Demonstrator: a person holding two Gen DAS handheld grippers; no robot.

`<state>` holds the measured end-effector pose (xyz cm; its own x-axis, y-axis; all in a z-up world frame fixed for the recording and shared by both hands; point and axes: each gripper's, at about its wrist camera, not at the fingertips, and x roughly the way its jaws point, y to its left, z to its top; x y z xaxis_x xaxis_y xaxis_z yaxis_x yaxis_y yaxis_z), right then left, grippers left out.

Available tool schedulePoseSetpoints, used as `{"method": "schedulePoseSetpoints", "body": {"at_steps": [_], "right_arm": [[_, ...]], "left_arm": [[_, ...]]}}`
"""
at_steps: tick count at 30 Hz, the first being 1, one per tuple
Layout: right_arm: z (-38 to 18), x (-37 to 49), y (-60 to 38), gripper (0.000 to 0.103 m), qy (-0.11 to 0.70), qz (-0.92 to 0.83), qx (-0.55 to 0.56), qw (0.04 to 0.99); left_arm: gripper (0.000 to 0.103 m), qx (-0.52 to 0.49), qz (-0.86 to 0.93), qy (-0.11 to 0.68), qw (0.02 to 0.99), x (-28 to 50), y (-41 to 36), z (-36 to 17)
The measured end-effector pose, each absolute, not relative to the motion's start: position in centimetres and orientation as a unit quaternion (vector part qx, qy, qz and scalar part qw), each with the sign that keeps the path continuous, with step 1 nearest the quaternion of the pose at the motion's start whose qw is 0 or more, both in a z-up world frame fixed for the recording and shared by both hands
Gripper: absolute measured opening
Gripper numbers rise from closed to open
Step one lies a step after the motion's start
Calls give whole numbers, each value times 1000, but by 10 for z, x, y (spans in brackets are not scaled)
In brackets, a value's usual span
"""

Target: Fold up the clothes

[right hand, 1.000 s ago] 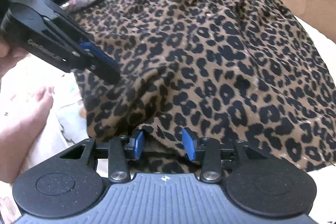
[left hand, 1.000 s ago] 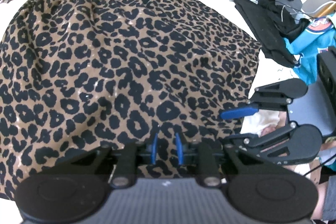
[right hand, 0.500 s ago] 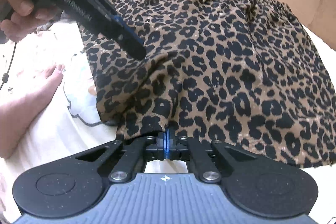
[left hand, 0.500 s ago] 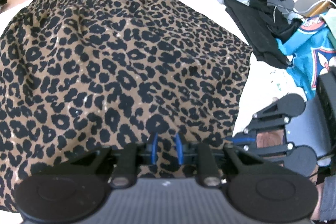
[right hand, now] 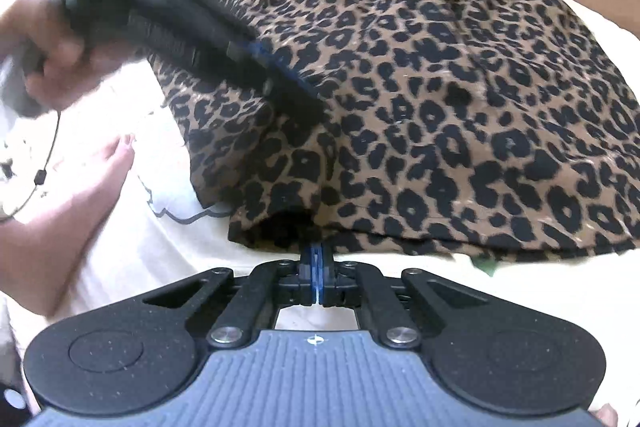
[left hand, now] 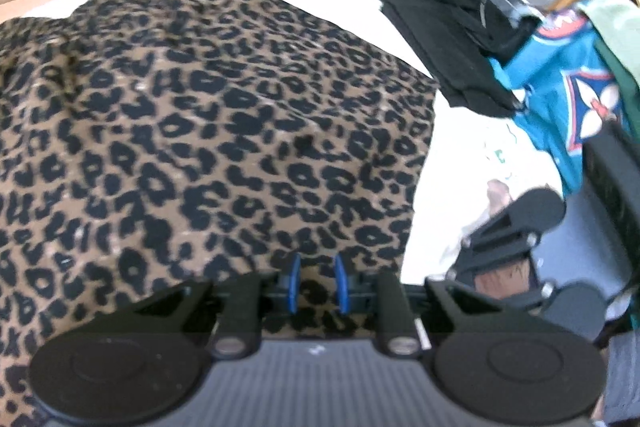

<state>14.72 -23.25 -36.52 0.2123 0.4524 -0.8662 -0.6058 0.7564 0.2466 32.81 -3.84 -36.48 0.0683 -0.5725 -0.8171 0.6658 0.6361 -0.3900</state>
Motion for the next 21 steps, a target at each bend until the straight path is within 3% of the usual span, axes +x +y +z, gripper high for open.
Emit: {"method": "schedulePoseSetpoints", "body": {"at_steps": [15, 18, 19, 21], "right_arm": [[-359, 187, -259, 8, 524, 266, -8, 809], [-364, 186, -254, 26, 526, 280, -16, 803], [-364, 183, -253, 41, 526, 283, -20, 802], [-366, 178, -250, 43, 526, 289, -30, 800]], "left_arm": [[19, 74, -445, 558, 696, 300, -49, -396], [19, 72, -447, 562, 692, 300, -47, -392], [20, 71, -448, 562, 692, 299, -47, -390], [26, 74, -452, 557, 692, 296, -50, -388]]}}
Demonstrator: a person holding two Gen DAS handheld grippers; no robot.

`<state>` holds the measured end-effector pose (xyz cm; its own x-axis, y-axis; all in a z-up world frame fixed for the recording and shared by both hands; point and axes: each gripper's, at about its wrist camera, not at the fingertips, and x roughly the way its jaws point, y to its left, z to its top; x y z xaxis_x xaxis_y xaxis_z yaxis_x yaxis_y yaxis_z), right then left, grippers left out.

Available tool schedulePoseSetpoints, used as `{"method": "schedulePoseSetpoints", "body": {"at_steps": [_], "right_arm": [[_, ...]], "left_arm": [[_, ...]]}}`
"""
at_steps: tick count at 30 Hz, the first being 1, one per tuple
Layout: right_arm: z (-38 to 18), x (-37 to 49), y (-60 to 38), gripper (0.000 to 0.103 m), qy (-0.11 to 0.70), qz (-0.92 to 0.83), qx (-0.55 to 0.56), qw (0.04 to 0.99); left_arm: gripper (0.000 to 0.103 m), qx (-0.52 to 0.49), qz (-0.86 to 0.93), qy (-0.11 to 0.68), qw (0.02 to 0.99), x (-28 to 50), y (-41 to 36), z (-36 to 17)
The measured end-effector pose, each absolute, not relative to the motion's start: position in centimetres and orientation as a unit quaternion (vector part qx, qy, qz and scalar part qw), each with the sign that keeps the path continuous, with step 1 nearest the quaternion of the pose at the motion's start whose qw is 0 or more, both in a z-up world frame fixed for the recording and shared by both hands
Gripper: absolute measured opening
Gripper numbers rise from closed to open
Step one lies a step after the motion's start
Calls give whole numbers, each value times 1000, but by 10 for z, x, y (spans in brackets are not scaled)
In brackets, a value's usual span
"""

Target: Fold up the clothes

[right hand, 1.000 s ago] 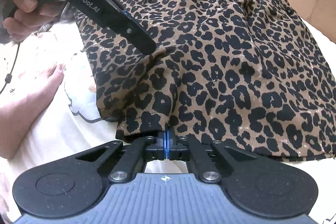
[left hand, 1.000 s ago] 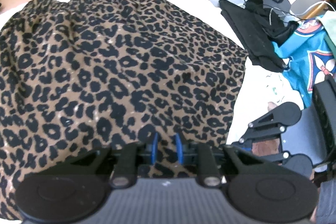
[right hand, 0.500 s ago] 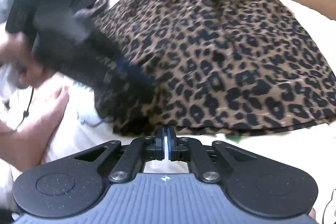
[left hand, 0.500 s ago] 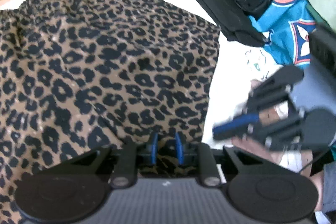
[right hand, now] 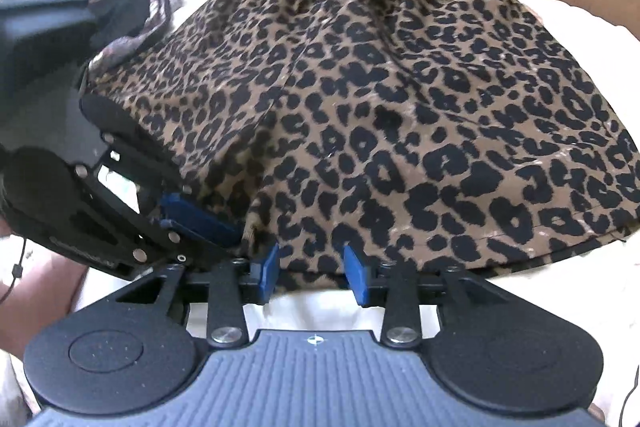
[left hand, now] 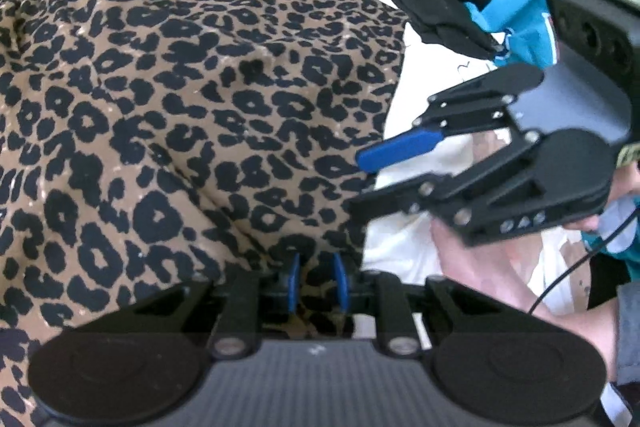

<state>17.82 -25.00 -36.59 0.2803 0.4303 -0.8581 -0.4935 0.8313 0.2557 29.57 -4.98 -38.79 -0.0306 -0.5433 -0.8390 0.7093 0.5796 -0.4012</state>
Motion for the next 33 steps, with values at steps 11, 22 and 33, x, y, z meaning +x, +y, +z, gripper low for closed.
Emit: {"method": "schedulePoseSetpoints", "body": {"at_steps": [11, 22, 33], "right_arm": [[-368, 164, -232, 43, 506, 320, -99, 795], [-370, 160, -212, 39, 480, 337, -141, 797], [-364, 150, -207, 0, 456, 374, -174, 788]], "left_arm": [[0, 103, -441, 550, 702, 289, -46, -389], [9, 95, -459, 541, 699, 283, -43, -378], [38, 161, -464, 510, 706, 267, -63, -379]]}}
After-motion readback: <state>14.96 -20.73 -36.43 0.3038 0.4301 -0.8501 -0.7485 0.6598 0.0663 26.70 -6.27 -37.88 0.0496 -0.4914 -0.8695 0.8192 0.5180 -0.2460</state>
